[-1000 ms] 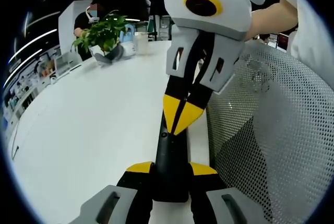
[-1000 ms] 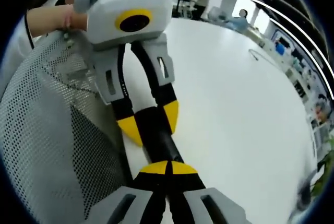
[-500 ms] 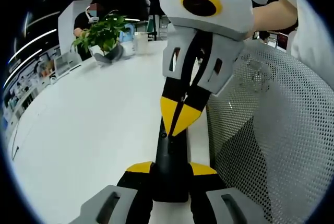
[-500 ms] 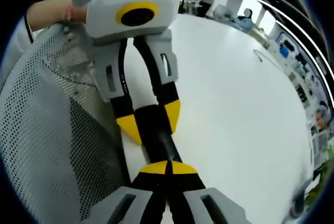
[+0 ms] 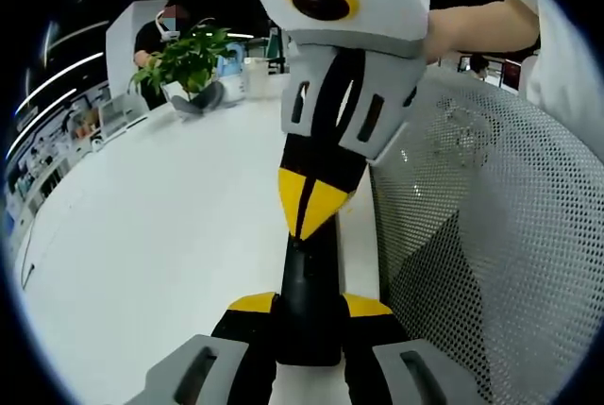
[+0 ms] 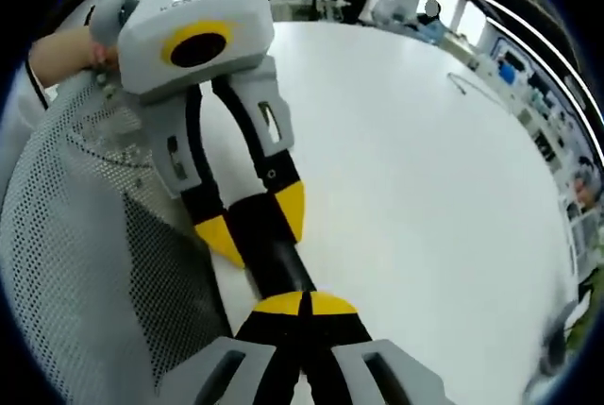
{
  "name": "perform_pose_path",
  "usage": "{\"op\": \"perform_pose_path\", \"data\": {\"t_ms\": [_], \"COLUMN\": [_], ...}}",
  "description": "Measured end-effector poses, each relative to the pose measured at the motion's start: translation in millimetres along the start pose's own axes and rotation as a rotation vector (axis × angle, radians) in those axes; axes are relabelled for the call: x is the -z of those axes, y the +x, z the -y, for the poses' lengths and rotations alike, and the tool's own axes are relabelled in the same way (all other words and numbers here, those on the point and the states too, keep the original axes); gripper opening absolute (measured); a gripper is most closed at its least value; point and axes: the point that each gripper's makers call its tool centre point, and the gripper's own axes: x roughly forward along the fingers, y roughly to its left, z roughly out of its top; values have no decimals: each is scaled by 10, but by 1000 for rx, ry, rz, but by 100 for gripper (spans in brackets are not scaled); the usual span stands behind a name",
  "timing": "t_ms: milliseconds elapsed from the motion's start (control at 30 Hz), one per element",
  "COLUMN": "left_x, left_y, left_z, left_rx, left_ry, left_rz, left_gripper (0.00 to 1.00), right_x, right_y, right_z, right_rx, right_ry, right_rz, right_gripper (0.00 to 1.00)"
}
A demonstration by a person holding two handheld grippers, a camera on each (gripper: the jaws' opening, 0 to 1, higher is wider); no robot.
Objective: Press the specified remote control buttons in sequence, fully releasing each button before pressing the next.
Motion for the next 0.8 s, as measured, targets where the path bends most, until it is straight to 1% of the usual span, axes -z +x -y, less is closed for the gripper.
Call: {"op": "perform_pose_path", "data": {"t_ms": [33,67,133,167,233,400,567,633,700,800], "left_x": [0,-1,-3,-3,-3,-1,-3,-3,-2,-4], "left_y": [1,1,-1,-1,1,8,8,9,9,7], "left_z": [1,2,2,2,2,-3,-4,-5,-6,-3], "left_rx": [0,1,0,0,0,1,1,2,2,2], "left_ry": [0,1,0,0,0,0,2,2,3,3], "left_rz": [0,0,0,0,-1,-1,-2,-3,-3,-3], "left_gripper": [25,25,25,25,25,25,25,25,25,25], "right_x": [-6,3,39,30,29,24,25,28,31,33], "right_y": [3,17,49,41,35,54,73,77,83,93], "right_z": [-1,-9,7,7,12,19,44,39,38,36], "right_rx": [-4,-21,-20,-20,-27,-32,-66,-93,-117,-144], "right_ry": [7,16,1,-5,12,-2,22,16,39,28], "right_rz": [3,-9,-35,-28,-37,-64,-101,-127,-159,-212], "right_gripper": [0,0,0,0,0,0,0,0,0,0]}}
